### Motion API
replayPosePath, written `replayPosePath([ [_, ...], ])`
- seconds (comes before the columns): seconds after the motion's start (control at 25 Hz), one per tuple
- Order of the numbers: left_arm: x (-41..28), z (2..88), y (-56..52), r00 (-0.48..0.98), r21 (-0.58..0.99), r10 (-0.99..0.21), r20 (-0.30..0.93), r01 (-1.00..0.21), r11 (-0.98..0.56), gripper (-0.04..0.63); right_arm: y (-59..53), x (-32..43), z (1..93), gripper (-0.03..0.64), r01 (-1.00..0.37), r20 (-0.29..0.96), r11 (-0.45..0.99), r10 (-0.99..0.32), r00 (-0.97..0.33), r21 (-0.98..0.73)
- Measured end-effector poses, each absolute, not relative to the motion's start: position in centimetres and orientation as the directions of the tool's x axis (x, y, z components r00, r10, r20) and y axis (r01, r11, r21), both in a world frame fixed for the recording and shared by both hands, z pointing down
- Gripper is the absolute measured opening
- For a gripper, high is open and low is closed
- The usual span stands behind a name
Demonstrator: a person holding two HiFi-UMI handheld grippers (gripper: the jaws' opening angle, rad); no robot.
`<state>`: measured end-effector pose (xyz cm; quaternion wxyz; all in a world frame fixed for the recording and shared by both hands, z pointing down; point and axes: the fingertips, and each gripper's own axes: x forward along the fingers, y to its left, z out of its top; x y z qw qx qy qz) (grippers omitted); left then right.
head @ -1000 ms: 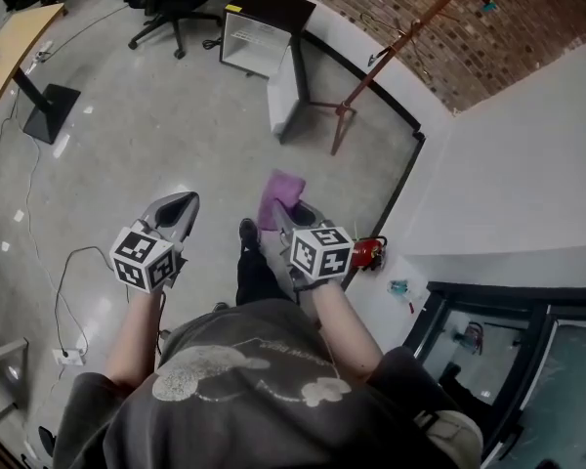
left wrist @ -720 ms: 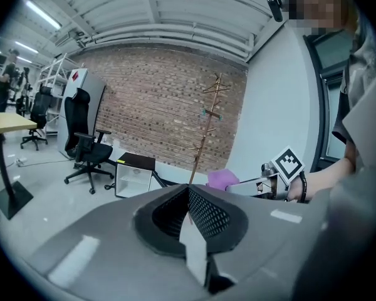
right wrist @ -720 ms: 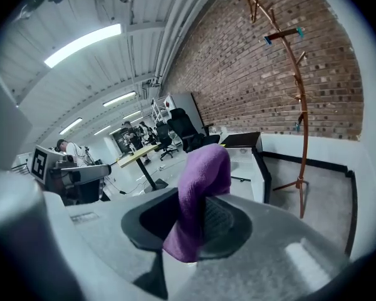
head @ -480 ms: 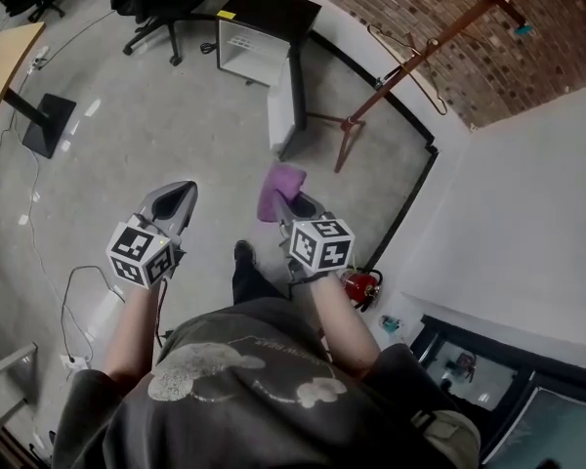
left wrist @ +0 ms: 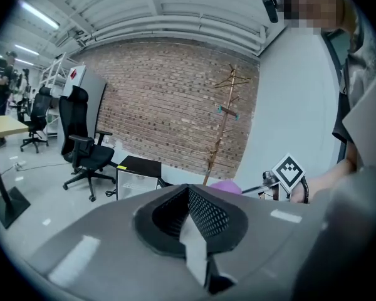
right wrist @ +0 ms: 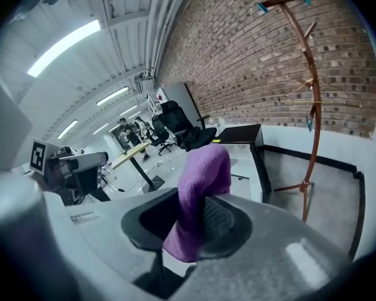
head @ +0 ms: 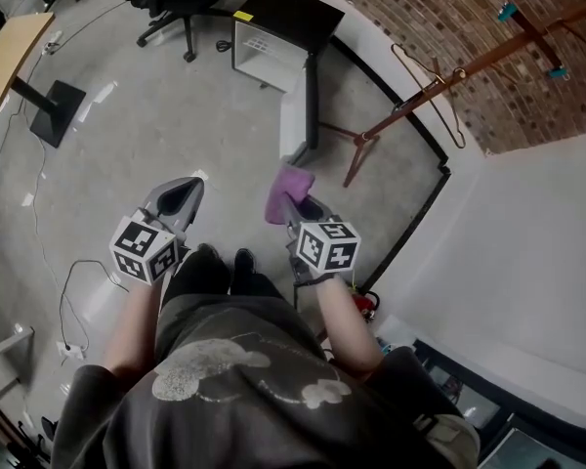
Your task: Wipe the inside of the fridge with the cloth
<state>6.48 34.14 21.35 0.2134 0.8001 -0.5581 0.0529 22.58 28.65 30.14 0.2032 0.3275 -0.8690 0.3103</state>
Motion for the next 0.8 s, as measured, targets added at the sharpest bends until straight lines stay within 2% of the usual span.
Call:
replayPosePath([
  [0.36,2.4,23.3,28.7,0.386,0.304,-0.863,0.327,-0.907,-0.290,0.017,23.5,20.0,31.2,0.074,-0.730,0.578,0.564,-0.469,-0.668,-0.387],
  [0.8,-3.8,24.1,15.4,0.522,0.325,-0.801,0.294,-0.842,-0.429,0.017,11.8,13.5,31.0,0.074,-0.808,0.579,0.472,-0.568,-0.585,-0.353],
])
